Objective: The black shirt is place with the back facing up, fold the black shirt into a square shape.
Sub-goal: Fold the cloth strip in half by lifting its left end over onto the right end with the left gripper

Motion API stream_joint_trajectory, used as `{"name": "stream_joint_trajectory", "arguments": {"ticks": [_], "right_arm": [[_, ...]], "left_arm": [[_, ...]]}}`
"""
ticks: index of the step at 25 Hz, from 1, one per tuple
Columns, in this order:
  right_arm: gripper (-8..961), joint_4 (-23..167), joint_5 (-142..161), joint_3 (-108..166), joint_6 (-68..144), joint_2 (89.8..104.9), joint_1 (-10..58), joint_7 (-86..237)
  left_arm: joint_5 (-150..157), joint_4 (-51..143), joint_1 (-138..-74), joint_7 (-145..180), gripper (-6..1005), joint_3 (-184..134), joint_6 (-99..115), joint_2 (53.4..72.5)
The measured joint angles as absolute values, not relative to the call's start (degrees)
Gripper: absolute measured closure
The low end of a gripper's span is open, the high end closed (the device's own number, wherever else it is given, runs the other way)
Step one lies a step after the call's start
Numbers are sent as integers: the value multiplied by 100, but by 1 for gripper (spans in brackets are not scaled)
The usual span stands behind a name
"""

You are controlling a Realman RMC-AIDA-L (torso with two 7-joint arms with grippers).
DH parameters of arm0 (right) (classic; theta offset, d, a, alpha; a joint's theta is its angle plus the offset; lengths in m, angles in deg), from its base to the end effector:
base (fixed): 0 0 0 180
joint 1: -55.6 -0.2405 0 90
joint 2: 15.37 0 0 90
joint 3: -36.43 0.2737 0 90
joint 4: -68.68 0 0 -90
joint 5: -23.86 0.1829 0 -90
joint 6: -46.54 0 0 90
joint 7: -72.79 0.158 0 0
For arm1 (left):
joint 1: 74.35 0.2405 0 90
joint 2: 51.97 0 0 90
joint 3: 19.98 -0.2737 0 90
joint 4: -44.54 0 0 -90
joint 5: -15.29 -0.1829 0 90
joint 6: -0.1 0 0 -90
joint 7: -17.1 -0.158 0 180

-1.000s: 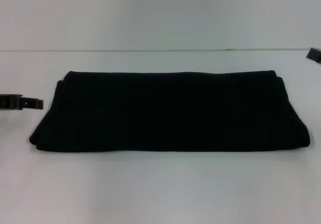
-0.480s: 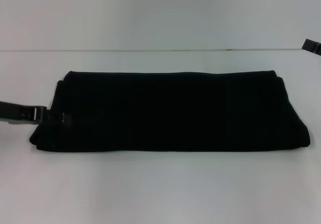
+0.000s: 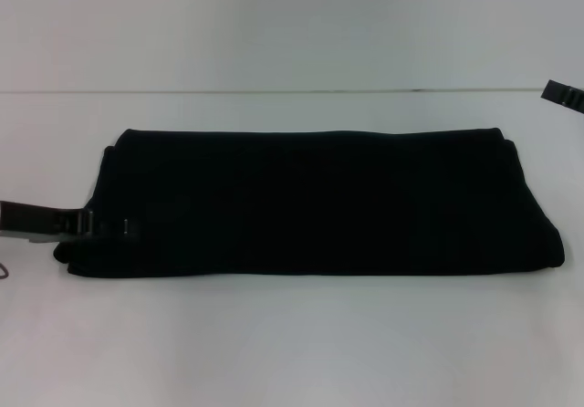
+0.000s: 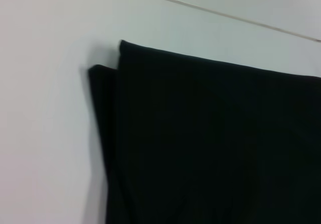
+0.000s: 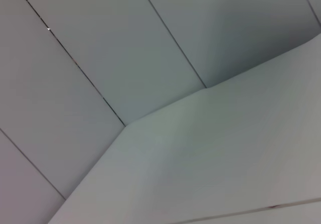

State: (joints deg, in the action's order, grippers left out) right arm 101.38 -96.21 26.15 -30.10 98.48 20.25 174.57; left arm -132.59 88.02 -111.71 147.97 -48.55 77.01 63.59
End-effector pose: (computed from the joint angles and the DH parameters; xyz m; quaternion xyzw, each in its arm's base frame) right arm 0.3013 0.3859 0.0650 -0.7568 0.4658 0.3488 0.2978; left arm -0.3179 0.3668 0.0242 -0.7778 -0.5831 -0.0664 0.2249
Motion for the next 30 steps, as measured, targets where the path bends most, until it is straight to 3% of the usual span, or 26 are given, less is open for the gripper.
{"name": "stream_joint_trajectory", "arguments": {"ticks": [30], "right_arm": [[218,10139,-9619,2618,-2959,9830,1869,17448]], "left_arm": [[-13635,9205,-11053,14984,368,-4757,7211,6291]]}}
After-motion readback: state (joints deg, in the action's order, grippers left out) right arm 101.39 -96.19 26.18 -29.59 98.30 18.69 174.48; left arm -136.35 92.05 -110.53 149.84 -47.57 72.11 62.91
